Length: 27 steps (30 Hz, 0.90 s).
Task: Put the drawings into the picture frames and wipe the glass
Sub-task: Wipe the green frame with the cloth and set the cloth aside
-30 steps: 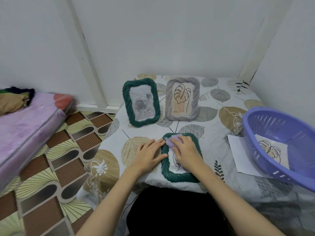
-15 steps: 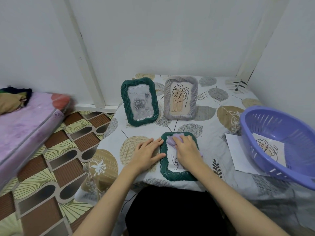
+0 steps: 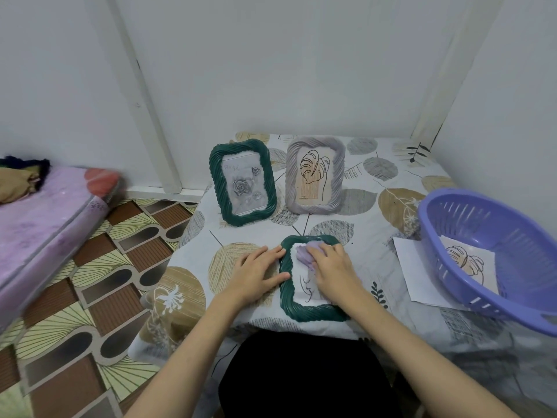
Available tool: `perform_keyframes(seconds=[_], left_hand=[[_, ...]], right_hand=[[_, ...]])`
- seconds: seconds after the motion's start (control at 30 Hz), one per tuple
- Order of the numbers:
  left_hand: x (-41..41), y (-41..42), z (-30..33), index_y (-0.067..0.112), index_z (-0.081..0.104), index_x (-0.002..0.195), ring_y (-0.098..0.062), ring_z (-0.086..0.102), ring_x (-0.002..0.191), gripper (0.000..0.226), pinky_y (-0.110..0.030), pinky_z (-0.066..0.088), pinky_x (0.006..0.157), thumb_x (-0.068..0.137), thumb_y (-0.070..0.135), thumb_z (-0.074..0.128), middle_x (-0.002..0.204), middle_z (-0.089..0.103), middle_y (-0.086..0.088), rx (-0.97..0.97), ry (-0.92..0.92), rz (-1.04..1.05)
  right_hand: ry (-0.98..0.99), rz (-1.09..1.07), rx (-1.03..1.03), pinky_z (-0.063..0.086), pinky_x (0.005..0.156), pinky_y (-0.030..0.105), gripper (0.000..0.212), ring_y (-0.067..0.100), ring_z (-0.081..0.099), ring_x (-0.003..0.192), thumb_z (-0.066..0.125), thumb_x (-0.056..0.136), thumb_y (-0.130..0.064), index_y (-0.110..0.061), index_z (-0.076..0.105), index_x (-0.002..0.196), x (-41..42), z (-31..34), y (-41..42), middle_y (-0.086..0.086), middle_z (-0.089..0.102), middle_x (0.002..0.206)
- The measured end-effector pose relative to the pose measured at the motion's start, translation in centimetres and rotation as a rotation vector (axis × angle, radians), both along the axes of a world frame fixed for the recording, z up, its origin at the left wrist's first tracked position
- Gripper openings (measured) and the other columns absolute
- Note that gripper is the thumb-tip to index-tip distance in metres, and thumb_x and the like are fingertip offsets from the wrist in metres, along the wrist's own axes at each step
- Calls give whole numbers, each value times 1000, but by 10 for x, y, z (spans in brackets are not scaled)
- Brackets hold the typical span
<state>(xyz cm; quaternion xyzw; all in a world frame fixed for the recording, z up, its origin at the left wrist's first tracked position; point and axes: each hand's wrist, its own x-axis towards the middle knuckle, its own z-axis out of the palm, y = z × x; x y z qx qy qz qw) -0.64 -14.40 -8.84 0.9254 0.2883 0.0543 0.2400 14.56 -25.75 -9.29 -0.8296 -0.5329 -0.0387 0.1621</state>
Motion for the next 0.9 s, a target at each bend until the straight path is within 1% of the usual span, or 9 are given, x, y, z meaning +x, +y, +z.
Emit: perform_keyframes(seconds=[0.07, 0.13, 0.23, 0.3, 0.43, 0.5, 0.63, 0.73, 0.9], left_hand=[[0, 0, 0, 34, 33, 140, -6, 16, 142, 58, -31, 11, 113, 87, 53, 48, 150, 27, 20, -6, 0, 2], [0, 0, 1, 34, 34, 139, -6, 16, 142, 58, -31, 11, 113, 87, 53, 49, 150, 27, 20, -14, -1, 7], [0, -1, 2, 34, 34, 139, -7, 17, 142, 58, -31, 10, 113, 87, 53, 49, 150, 27, 20, -20, -3, 10], [0, -1, 2, 33, 34, 140, -7, 16, 142, 59, -31, 10, 113, 87, 53, 49, 151, 26, 20, -18, -5, 11], [-4, -1, 3, 35, 25, 143, -7, 11, 143, 88, -33, 5, 116, 69, 74, 49, 153, 19, 19, -44, 51, -36], [-6, -2, 4, 36, 19, 144, -6, 7, 143, 108, -35, 2, 117, 51, 84, 43, 154, 14, 19, -51, 70, -65], [-6, -1, 5, 36, 17, 145, -6, 4, 144, 111, -35, -1, 117, 50, 82, 52, 154, 13, 20, -74, 63, -70], [-6, -3, 6, 35, 16, 146, -6, 2, 144, 100, -36, -3, 118, 64, 68, 65, 155, 11, 19, -91, 70, -70], [-5, -4, 7, 34, 15, 146, -6, 0, 144, 98, -38, -4, 119, 67, 65, 64, 155, 10, 17, -99, 85, -59]], right_hand=[[-98, -81, -95, 47, 56, 29, 46, 28, 55, 66, 72, 47, 0, -5, 68, 93, -6, -2, -6, 13, 65, 82], [-149, -140, -97, 46, 53, 29, 48, 28, 56, 64, 65, 43, 3, -2, 68, 91, -13, 0, -4, 14, 63, 77], [-23, -117, -42, 42, 78, 40, 47, 35, 49, 93, 57, 69, 4, 2, 55, 117, -10, 4, 8, 21, 57, 107], [3, -54, -26, 34, 90, 37, 45, 32, 41, 106, 49, 84, -3, -8, 46, 129, -4, 5, 12, 16, 50, 123], [-7, 77, -48, 33, 91, 38, 40, 29, 39, 110, 31, 95, -32, -24, 50, 129, 1, 6, 12, 7, 47, 132], [-32, 131, -79, 41, 83, 39, 52, 31, 47, 102, 21, 89, -45, -26, 61, 117, -4, 8, 7, 7, 55, 125], [-127, 185, 61, 49, 55, 32, 21, 27, 56, 70, 52, 79, -31, -30, 71, 88, -5, 0, -17, 4, 67, 91], [-89, 60, 82, 47, 57, 33, 17, 28, 54, 66, 76, 69, -18, -25, 71, 83, 2, 0, -12, 8, 63, 80], [-33, -47, 32, 42, 68, 37, 17, 33, 52, 83, 71, 72, -5, -15, 69, 86, -11, 11, 29, 15, 57, 90]])
